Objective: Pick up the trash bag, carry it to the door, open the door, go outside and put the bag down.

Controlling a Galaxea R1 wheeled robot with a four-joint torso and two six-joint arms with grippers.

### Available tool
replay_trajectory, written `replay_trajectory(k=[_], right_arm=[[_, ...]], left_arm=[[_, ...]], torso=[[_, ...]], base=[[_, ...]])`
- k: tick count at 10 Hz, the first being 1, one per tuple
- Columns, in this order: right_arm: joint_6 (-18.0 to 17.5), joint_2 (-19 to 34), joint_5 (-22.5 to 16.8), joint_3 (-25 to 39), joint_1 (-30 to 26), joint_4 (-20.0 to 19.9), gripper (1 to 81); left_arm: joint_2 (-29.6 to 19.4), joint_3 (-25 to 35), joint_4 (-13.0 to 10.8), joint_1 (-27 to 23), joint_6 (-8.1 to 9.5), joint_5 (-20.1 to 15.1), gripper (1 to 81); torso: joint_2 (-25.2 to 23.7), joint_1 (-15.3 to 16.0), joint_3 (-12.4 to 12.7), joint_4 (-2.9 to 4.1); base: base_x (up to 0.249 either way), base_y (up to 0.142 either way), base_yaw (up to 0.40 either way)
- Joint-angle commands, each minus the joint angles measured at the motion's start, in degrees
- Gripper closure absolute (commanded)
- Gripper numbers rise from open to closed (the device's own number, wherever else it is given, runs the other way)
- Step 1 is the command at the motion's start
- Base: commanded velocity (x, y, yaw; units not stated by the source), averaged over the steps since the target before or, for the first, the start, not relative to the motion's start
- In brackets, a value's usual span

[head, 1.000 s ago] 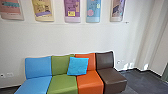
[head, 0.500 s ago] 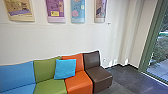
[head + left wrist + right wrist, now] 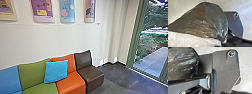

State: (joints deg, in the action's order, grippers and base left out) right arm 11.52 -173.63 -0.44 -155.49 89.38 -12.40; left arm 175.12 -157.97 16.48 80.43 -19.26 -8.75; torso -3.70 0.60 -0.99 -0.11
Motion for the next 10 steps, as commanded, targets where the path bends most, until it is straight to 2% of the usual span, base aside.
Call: replay_trajectory(k=[1, 10], right_arm=[[-0.01, -0.25, -3.43, 0.11, -3.02, 0.01, 1.0], [-0.01, -0.25, -3.43, 0.11, -2.93, 0.09, 1.0]], left_arm=[[0.41, 0.02, -0.4, -4.01, -0.16, -3.55, 81.1], [0.24, 0.02, -0.31, -4.01, -0.16, -3.46, 81.1]], torso=[[0.0, -0.02, 0.0, 0.0], [0.0, -0.02, 0.02, 0.0]], base=[[0.0, 0.0, -0.284], [0.0, 0.0, -0.257]])
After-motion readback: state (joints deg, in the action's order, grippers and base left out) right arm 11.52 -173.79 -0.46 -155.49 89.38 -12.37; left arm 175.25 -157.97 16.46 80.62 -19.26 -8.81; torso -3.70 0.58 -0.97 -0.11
